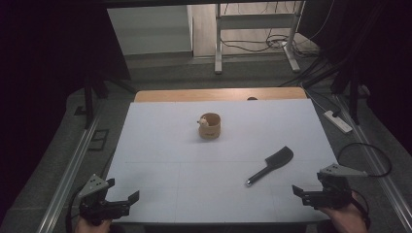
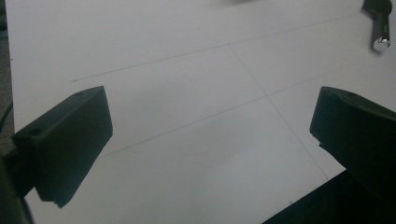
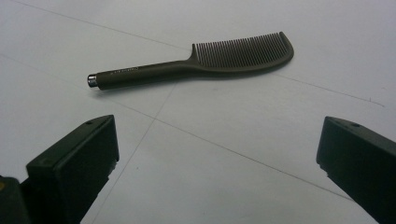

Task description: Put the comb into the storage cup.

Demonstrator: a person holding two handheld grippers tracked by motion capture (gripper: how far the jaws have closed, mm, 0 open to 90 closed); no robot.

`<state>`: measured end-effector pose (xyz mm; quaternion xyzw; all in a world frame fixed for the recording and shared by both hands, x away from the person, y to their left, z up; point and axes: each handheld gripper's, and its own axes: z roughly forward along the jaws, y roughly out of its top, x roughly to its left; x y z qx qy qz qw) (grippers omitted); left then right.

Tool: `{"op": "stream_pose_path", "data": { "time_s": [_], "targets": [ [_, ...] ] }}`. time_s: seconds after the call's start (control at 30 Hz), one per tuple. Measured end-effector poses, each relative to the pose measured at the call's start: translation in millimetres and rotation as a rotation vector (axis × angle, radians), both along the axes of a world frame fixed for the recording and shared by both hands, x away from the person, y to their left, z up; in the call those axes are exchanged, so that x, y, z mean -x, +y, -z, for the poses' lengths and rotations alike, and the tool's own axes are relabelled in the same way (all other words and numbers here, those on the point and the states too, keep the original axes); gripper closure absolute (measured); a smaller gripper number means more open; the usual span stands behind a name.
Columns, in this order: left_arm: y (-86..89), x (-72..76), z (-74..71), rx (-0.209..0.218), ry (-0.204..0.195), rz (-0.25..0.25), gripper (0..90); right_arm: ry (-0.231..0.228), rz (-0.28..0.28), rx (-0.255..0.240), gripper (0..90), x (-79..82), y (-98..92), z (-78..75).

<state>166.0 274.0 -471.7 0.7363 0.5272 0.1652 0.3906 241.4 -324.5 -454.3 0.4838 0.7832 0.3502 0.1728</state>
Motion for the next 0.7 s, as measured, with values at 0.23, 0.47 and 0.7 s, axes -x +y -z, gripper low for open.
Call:
{"op": "stream_pose_path", "data": {
  "time_s": [0.23, 0.47, 0.7],
  "targets": [
    [2.2, -1.3, 0.7, 0.016, 0.013, 0.014, 0.0, -0.004, 0.000, 0.017, 0.0, 0.3, 1.7, 0.0],
    [3.4, -0.3, 0.8, 0.028, 0.013, 0.020, 0.0, 0.011, -0.005, 0.019, 0.0, -1.8, 2.7, 0.6],
    [4.1, -0.5, 1.1, 0.038, 0.016, 0.027, 0.1, 0.009, -0.001, 0.022, 0.0, -2.0, 2.9, 0.6]
  ]
}}
